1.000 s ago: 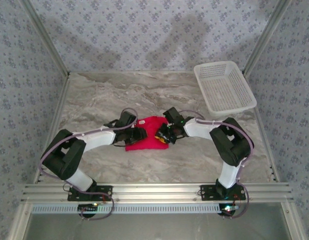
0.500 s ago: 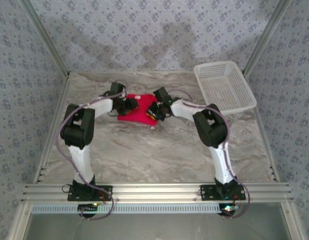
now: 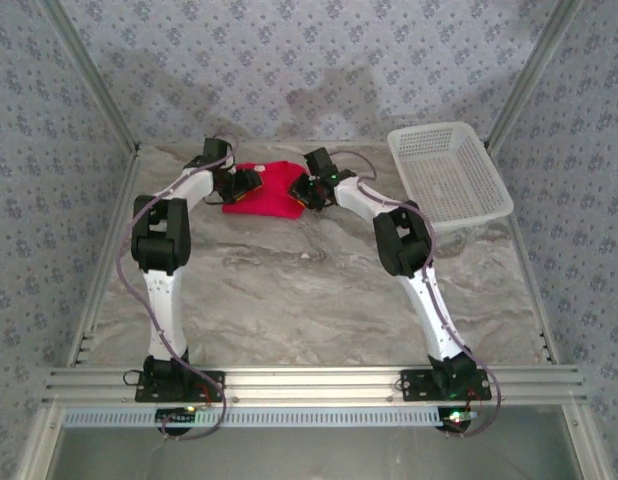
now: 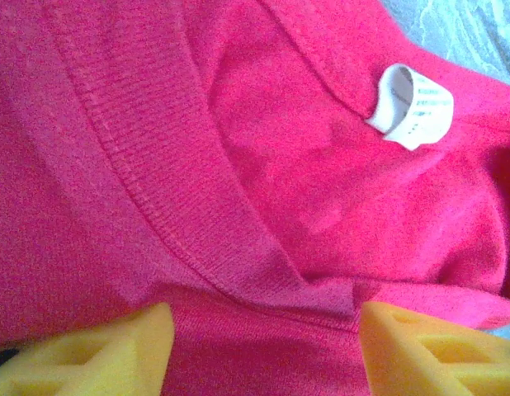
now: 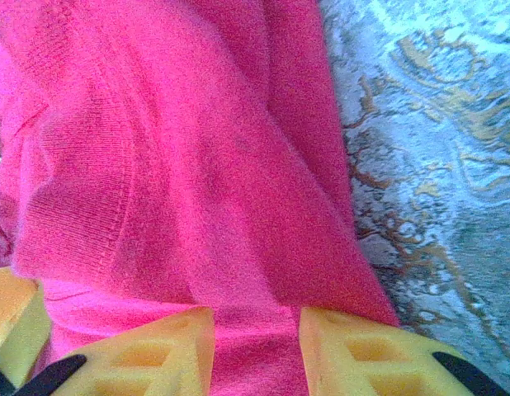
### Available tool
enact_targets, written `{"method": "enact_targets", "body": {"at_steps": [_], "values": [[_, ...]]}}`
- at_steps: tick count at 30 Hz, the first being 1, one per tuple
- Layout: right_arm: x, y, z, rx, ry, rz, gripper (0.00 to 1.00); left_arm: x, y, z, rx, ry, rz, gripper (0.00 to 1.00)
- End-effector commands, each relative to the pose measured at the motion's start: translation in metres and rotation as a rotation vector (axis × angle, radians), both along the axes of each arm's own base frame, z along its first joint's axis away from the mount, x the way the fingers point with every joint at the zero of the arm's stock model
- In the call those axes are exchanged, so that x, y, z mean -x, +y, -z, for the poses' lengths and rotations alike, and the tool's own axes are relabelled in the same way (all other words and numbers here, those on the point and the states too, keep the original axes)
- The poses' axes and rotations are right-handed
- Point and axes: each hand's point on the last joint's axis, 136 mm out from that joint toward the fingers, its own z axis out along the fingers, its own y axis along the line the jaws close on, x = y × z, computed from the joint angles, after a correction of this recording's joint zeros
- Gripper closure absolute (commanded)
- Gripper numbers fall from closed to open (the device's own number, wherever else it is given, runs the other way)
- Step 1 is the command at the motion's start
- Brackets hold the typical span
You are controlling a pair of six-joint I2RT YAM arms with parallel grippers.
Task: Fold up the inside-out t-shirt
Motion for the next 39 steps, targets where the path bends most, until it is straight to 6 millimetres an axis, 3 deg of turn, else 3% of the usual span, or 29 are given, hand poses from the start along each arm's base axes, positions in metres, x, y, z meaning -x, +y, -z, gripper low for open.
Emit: {"method": "enact_targets", "body": {"at_steps": [1,2,3,7,10,15,18,20,21,22,24,28,33,39], "values": [[0.003,-0.027,-0.043,0.1,-0.063,-0.034,0.6,0.015,0.028,-0.036,-0.123,-0.011,-0.029,0.15],[0.004,-0.031,-0.06,0.117,-0.101,-0.049,0.58,0.015,0.03,-0.051,-0.137,-0.041,-0.029,0.02],[0.006,-0.036,-0.081,0.138,-0.149,-0.066,0.54,0.016,0.032,-0.068,-0.155,-0.072,-0.031,0.0],[0.028,-0.064,-0.15,0.228,-0.314,-0.114,0.37,0.032,0.034,-0.122,-0.266,-0.163,-0.01,0.0],[0.05,-0.098,-0.186,0.316,-0.393,-0.119,0.27,0.051,0.034,-0.15,-0.354,-0.221,-0.004,0.0],[0.095,-0.175,-0.224,0.48,-0.503,-0.022,0.2,0.087,0.026,-0.177,-0.469,-0.371,0.054,0.0],[0.12,-0.224,-0.233,0.598,-0.603,0.046,0.16,0.104,0.025,-0.178,-0.512,-0.431,0.098,0.0],[0.139,-0.249,-0.225,0.68,-0.639,0.062,0.14,0.114,0.031,-0.17,-0.529,-0.438,0.09,0.0],[0.149,-0.263,-0.221,0.714,-0.645,0.087,0.03,0.118,0.035,-0.168,-0.544,-0.448,0.08,0.0],[0.157,-0.273,-0.214,0.736,-0.646,0.107,0.0,0.122,0.039,-0.164,-0.554,-0.457,0.075,0.0],[0.17,-0.292,-0.202,0.805,-0.669,0.127,0.0,0.13,0.044,-0.155,-0.562,-0.483,0.06,0.0],[0.189,-0.328,-0.157,0.921,-0.646,0.146,0.0,0.143,0.052,-0.139,-0.6,-0.59,0.069,0.0],[0.195,-0.356,-0.117,0.937,-0.604,0.184,0.01,0.159,0.067,-0.114,-0.714,-0.624,0.102,0.0],[0.187,-0.362,-0.079,0.944,-0.613,0.187,0.02,0.172,0.093,-0.084,-0.813,-0.623,0.034,0.0]]}}
